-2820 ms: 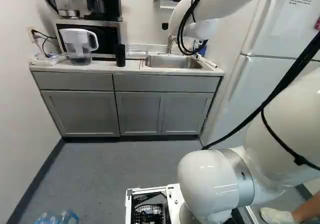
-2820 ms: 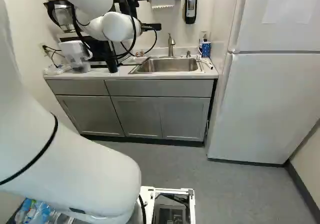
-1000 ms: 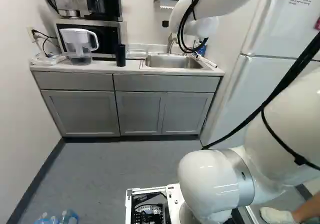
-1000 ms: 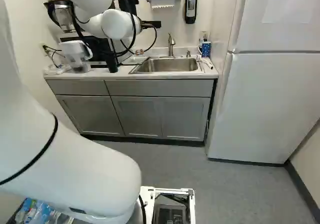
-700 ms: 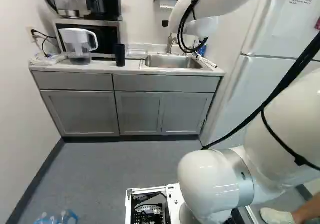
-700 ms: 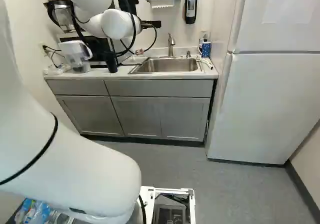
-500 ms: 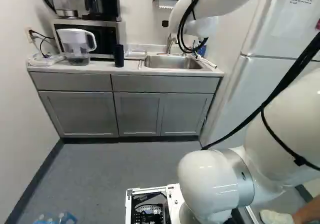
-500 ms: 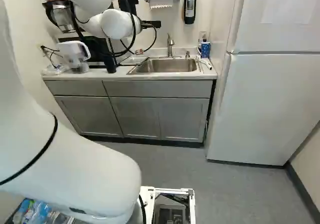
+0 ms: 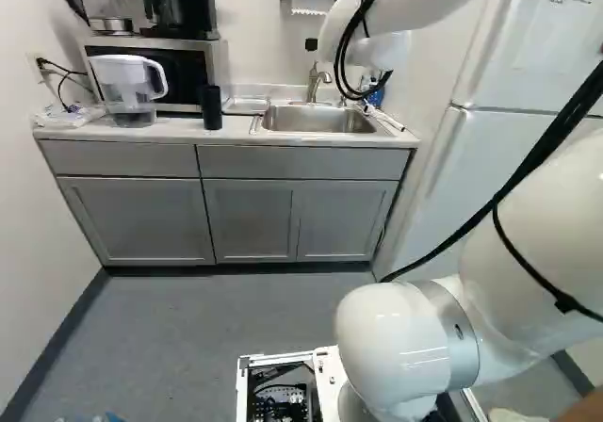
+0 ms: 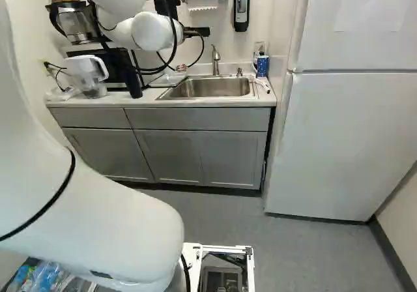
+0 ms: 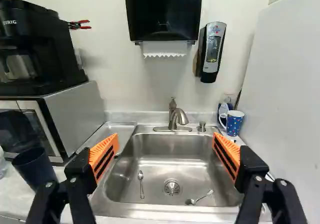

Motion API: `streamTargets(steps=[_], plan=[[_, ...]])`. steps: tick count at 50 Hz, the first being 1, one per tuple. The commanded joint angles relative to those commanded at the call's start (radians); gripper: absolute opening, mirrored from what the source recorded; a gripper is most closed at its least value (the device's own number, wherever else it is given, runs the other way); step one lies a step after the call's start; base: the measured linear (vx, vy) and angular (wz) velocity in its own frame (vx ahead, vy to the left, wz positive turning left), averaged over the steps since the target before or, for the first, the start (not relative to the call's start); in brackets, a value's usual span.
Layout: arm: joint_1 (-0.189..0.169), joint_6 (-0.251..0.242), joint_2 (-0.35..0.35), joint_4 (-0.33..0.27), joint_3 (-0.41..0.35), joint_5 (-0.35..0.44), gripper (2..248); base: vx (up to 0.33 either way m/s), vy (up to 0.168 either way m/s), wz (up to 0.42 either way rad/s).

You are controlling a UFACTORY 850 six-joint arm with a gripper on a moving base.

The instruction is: Rinse the cup and place it in the tray

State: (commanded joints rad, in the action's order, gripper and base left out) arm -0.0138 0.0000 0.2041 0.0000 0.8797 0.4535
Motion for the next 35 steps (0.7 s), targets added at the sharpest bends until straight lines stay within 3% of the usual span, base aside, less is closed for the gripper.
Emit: streamTargets(steps=[35], plan=[[0.0,0.0,0.0,0.0,0.0,0.0,247,0.104,-0.076,0.147]])
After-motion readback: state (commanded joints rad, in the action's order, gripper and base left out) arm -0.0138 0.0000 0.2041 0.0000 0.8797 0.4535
